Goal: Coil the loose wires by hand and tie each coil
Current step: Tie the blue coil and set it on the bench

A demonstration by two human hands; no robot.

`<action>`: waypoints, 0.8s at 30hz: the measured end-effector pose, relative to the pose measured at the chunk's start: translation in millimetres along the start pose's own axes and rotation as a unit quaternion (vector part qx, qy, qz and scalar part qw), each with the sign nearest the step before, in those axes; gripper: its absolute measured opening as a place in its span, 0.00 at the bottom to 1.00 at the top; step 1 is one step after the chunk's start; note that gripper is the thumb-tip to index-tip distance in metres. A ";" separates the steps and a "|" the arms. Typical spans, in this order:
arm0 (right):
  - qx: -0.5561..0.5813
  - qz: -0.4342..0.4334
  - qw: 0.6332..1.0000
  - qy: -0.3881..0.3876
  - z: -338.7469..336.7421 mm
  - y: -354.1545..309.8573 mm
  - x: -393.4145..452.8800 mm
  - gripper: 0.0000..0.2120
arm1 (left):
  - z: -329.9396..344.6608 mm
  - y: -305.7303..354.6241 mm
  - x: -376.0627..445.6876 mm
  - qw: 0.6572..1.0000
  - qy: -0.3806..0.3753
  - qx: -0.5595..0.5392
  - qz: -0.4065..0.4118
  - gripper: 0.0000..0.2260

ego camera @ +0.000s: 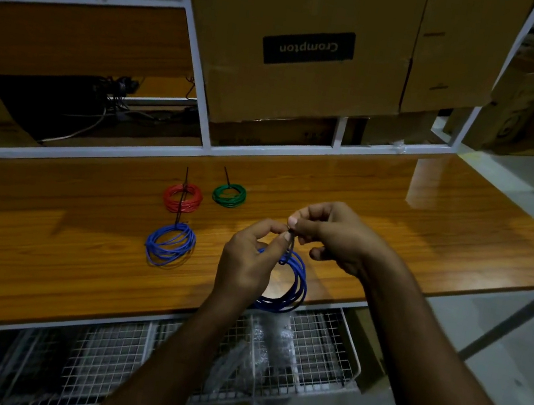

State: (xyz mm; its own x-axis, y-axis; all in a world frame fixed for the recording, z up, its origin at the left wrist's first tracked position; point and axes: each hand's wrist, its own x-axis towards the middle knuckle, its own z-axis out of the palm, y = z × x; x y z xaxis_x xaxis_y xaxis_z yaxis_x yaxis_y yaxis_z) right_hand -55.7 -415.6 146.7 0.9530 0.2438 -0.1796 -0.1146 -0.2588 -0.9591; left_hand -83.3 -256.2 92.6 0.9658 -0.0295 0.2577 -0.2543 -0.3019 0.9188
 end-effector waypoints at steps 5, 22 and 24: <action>-0.028 0.009 1.000 -0.003 0.3 -3.8 2.9 0.07 | -0.3 -5.8 1.2 1.000 0.010 -0.026 -0.002 0.05; -0.111 -0.067 0.991 0.027 13.3 -16.6 9.7 0.13 | -8.4 0.5 11.6 0.989 0.011 -0.142 -0.046 0.03; -0.118 -0.069 0.990 0.035 13.4 -17.8 12.5 0.13 | -6.5 2.2 12.6 0.987 0.014 -0.156 -0.044 0.03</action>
State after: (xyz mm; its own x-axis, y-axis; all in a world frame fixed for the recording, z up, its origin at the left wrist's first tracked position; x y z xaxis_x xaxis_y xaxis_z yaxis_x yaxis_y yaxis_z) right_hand -45.5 -395.4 158.6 0.9731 0.2287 -0.0278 0.0781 -0.4411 -0.8940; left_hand -72.0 -251.1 99.8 0.9841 0.0124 0.1771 -0.1771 0.0055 0.9842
